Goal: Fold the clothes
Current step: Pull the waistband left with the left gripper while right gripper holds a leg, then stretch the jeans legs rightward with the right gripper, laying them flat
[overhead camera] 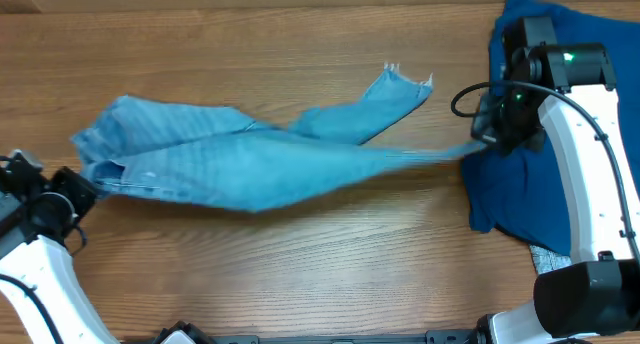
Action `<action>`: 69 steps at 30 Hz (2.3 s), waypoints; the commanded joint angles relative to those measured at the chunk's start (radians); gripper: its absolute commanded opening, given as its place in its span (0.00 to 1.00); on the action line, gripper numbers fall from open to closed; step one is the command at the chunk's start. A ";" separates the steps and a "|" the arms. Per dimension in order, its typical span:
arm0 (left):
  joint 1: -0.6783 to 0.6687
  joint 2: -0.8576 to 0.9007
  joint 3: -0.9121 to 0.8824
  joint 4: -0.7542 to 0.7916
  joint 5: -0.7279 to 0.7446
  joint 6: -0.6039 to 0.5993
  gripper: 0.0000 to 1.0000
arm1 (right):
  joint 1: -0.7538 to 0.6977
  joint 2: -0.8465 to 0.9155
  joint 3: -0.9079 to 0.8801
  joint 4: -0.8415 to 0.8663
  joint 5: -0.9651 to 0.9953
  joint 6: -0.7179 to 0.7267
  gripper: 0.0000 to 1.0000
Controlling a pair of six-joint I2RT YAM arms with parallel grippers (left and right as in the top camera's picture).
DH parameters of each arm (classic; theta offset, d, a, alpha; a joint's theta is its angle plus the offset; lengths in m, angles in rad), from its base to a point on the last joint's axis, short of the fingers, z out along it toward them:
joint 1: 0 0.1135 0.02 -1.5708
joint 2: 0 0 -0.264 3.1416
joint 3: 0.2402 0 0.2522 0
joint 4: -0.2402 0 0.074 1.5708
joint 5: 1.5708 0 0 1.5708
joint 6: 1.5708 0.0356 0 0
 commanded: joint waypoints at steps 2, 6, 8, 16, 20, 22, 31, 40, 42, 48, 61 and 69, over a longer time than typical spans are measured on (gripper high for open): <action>0.019 0.001 0.078 -0.003 -0.021 -0.017 0.04 | -0.003 -0.005 0.003 -0.056 0.029 -0.032 0.09; 0.018 0.001 0.078 -0.016 -0.018 -0.017 0.04 | -0.003 -0.005 0.003 -0.019 0.066 -0.032 0.11; 0.018 0.001 0.078 -0.020 0.009 -0.017 0.04 | -0.003 -0.005 0.003 0.027 0.065 -0.032 0.11; 0.018 0.001 0.077 -0.077 0.057 -0.017 0.04 | 0.045 0.055 0.003 0.306 -0.202 -0.299 0.44; 0.018 0.001 0.077 -0.097 0.058 -0.016 0.04 | 0.082 0.176 0.003 0.444 -0.220 -0.299 0.59; 0.018 0.001 0.077 -0.099 0.058 -0.014 0.04 | 0.099 0.238 0.003 0.489 -0.237 -0.299 0.63; 0.018 0.001 0.077 -0.109 0.058 -0.014 0.05 | 0.180 0.470 0.003 0.699 -0.296 -0.299 0.66; 0.017 0.001 0.077 -0.120 0.058 -0.013 0.05 | 0.196 0.565 0.003 0.724 -0.287 -0.232 0.72; 0.017 0.001 0.077 -0.118 0.058 -0.013 0.04 | 0.196 0.580 0.003 0.727 -0.288 -0.231 0.76; 0.017 0.001 0.077 -0.119 0.058 -0.013 0.05 | 0.196 0.601 0.003 0.785 -0.297 -0.189 0.68; 0.017 0.001 0.077 -0.122 0.057 0.006 0.05 | 0.005 0.581 0.243 0.793 -0.114 0.030 0.04; 0.017 0.001 0.077 -0.122 0.057 0.010 0.05 | -0.167 0.583 0.273 0.728 -0.111 0.084 0.17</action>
